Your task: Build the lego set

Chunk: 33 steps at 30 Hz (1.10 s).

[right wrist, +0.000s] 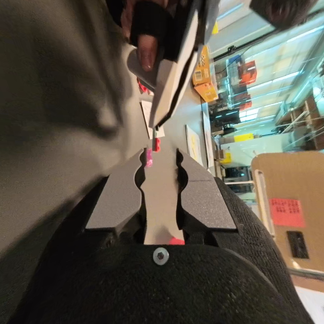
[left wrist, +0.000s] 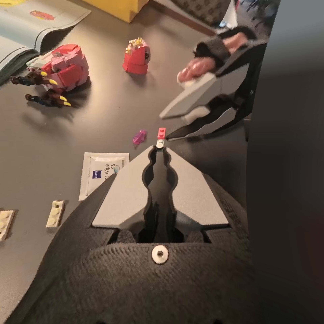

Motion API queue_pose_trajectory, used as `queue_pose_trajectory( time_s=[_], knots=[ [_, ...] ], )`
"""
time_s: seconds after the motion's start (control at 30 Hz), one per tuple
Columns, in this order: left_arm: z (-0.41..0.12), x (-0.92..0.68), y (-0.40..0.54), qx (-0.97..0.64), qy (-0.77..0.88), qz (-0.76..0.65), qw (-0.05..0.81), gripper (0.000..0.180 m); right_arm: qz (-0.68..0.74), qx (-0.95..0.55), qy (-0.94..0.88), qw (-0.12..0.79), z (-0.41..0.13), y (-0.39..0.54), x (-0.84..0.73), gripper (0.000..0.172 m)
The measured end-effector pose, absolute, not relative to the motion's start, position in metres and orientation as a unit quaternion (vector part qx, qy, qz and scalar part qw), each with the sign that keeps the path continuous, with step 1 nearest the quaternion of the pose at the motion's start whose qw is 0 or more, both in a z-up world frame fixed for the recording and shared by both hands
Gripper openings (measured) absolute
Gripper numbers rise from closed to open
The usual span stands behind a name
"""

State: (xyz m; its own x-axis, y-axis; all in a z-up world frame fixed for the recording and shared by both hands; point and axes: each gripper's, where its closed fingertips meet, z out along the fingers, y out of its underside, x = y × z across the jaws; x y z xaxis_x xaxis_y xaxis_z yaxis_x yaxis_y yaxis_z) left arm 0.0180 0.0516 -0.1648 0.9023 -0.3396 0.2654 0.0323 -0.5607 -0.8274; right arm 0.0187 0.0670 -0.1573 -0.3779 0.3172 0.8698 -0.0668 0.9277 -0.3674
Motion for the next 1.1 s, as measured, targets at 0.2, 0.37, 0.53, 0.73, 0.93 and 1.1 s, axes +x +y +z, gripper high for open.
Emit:
queue_pose_trajectory(
  time_s=[0.2, 0.37, 0.53, 0.73, 0.93, 1.1],
  knots=[
    [-0.185, 0.033, 0.047, -0.885, 0.159, -0.150, 0.410, 0.007, 0.270, -0.196, -0.718, 0.611, -0.120, 0.110, 0.024, 0.032],
    [-0.195, 0.037, 0.045, -0.891, 0.191, -0.128, 0.392, 0.007, 0.324, -0.283, -0.567, 0.702, -0.073, 0.153, 0.020, 0.023],
    [-0.195, 0.038, 0.046, -0.890, 0.190, -0.131, 0.394, 0.007, 0.339, -0.299, -0.545, 0.706, -0.068, 0.164, 0.014, 0.022],
    [-0.195, 0.046, 0.044, -0.890, 0.200, -0.132, 0.387, 0.021, 0.351, -0.309, -0.542, 0.699, -0.071, 0.166, 0.012, 0.021],
    [-0.173, 0.035, 0.044, -0.880, 0.168, -0.138, 0.423, 0.048, 0.348, -0.316, -0.528, 0.707, -0.068, 0.172, 0.013, 0.020],
    [-0.103, -0.003, 0.017, -0.804, 0.058, -0.068, 0.588, 0.052, 0.342, -0.327, -0.517, 0.714, -0.067, 0.179, 0.014, 0.019]
  ],
)
